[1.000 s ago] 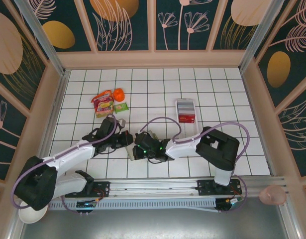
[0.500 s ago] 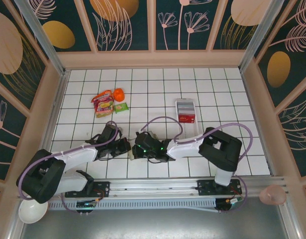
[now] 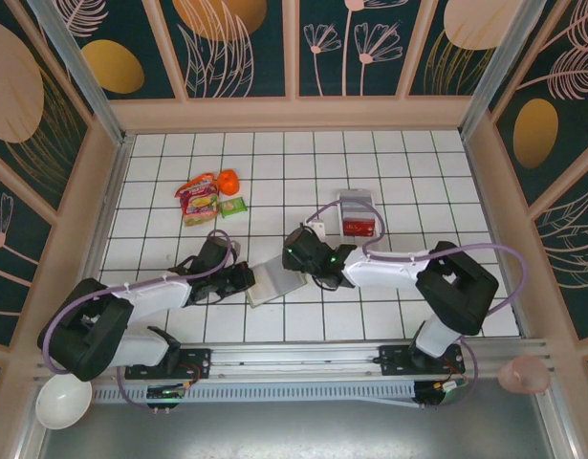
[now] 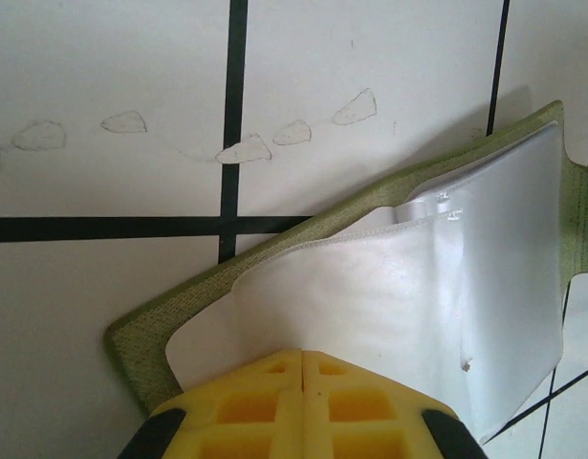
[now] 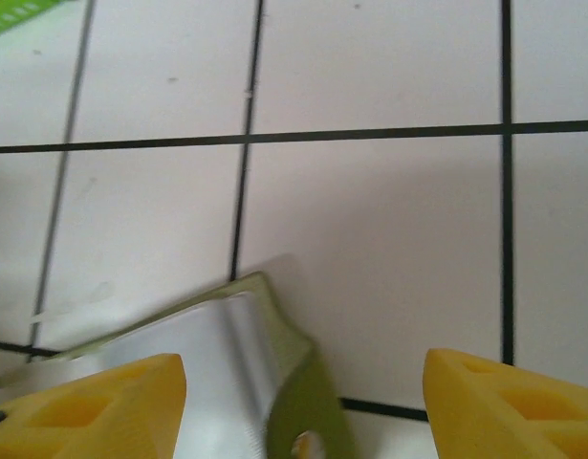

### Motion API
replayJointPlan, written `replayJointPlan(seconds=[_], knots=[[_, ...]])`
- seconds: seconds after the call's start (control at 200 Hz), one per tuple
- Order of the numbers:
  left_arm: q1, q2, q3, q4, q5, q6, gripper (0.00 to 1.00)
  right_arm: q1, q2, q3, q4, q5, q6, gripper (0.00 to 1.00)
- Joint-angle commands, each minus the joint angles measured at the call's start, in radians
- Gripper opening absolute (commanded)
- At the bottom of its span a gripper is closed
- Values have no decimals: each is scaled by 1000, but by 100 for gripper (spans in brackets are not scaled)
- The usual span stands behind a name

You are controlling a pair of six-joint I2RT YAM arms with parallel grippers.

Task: Put the credit cards into the card holder
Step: Rotate the card holder at the bottom-center of the table.

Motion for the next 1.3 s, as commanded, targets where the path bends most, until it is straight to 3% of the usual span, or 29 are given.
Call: replayJointPlan(seconds=[0.0,0.16,0.26,0.44,0.581,0.786,0.966,1.296], knots=[[2,3,-18,-91,-87,21,0,-17,39,22,-15,6,-67,67],[3,-32,-20,-122,-85,19,0,-25,69,45,22,-57,-116,64],[2,-61,-25,-127,-70,14,0,-26,85,58,-5,-57,-119,56],[2,-118,-20,-129,-43,2,0,-14,58,40,-12,-70,-108,16],[2,-133,25,-147,27,37,0,4,46,38,-49,-44,-81,0],[2,-147,112,-199,16,76,0,27,17,22,-83,-3,-5,0],[0,-63,174,-199,62,107,0,44,-13,17,-126,45,54,0],[-12,30,207,-213,10,150,0,48,-59,-11,-152,69,116,0]])
